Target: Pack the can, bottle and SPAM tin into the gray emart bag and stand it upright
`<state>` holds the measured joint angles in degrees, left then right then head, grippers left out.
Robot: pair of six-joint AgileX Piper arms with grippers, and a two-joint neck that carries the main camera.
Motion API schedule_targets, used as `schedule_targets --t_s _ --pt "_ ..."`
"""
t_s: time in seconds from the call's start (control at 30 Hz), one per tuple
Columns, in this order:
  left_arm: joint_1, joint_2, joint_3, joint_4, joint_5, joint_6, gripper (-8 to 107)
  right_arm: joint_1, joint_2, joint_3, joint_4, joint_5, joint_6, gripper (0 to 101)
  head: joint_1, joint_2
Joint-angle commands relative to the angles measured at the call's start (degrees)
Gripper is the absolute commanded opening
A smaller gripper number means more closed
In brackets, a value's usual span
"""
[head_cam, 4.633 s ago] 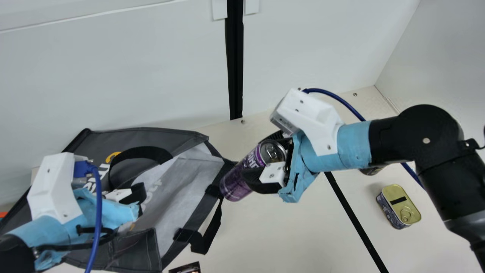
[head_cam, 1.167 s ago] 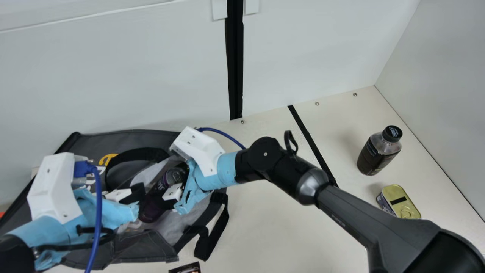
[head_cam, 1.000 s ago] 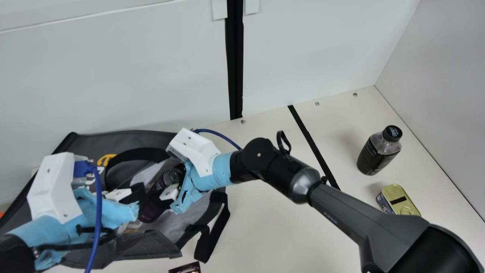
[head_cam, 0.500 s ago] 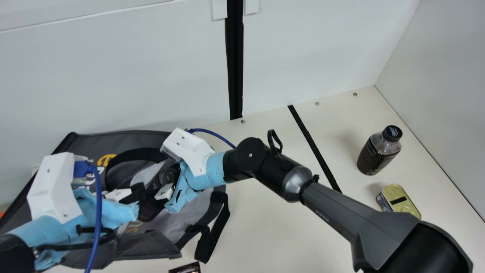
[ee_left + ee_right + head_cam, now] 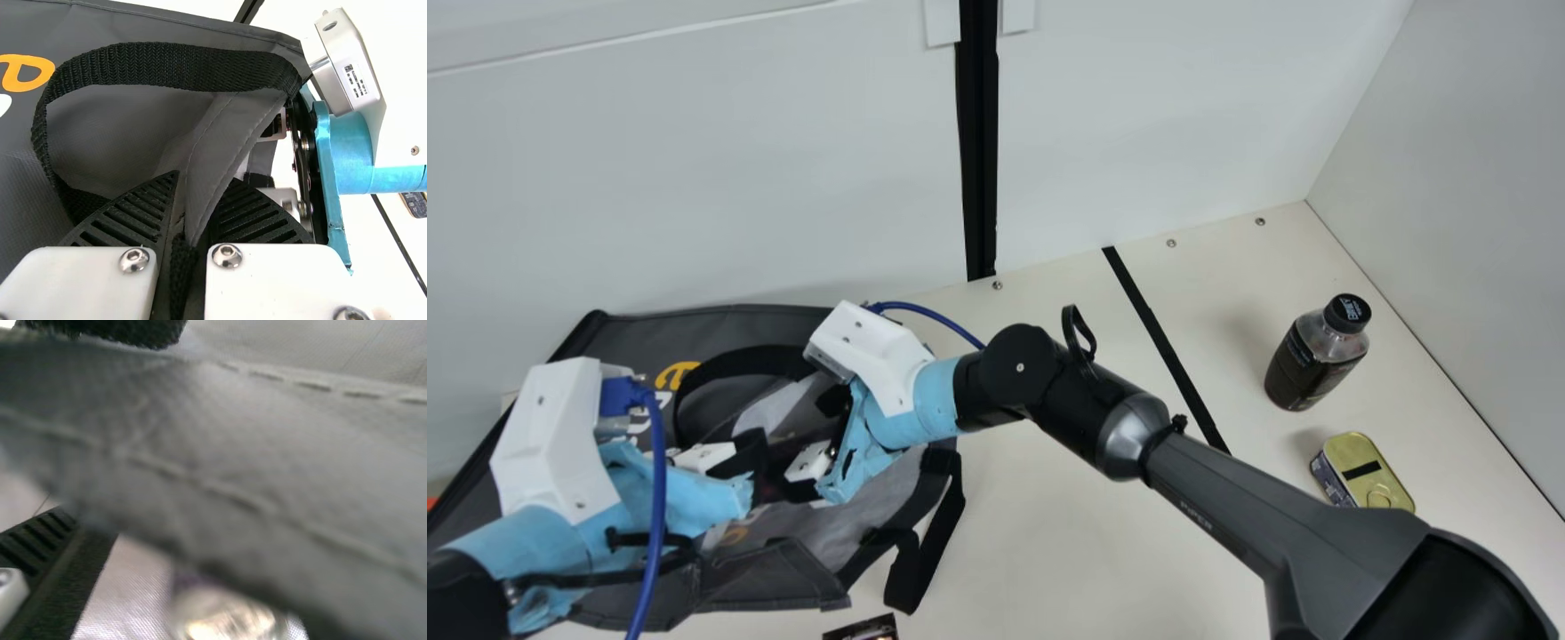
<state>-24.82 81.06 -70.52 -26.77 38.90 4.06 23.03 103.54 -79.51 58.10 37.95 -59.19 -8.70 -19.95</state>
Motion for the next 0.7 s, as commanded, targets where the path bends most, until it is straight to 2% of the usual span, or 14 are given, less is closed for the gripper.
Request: schedule_targets --t_s 0.0,0.37,0.67 --pt "0.0 0.0 0.0 0.0 0.0 0.0 -8 0.0 -0.2 0.2 -0.3 -0.2 0.1 95 -1.3 0.0" --pt "0.0 0.0 0.0 0.0 0.0 0.0 -8 -0.2 -2.7 2.1 -1.1 -0.3 0.8 95 -1.3 0.0" --pt "0.0 0.0 0.0 0.0 0.0 0.0 -8 -1.8 -6.9 4.7 -0.8 1.5 0.6 95 -1.3 0.0"
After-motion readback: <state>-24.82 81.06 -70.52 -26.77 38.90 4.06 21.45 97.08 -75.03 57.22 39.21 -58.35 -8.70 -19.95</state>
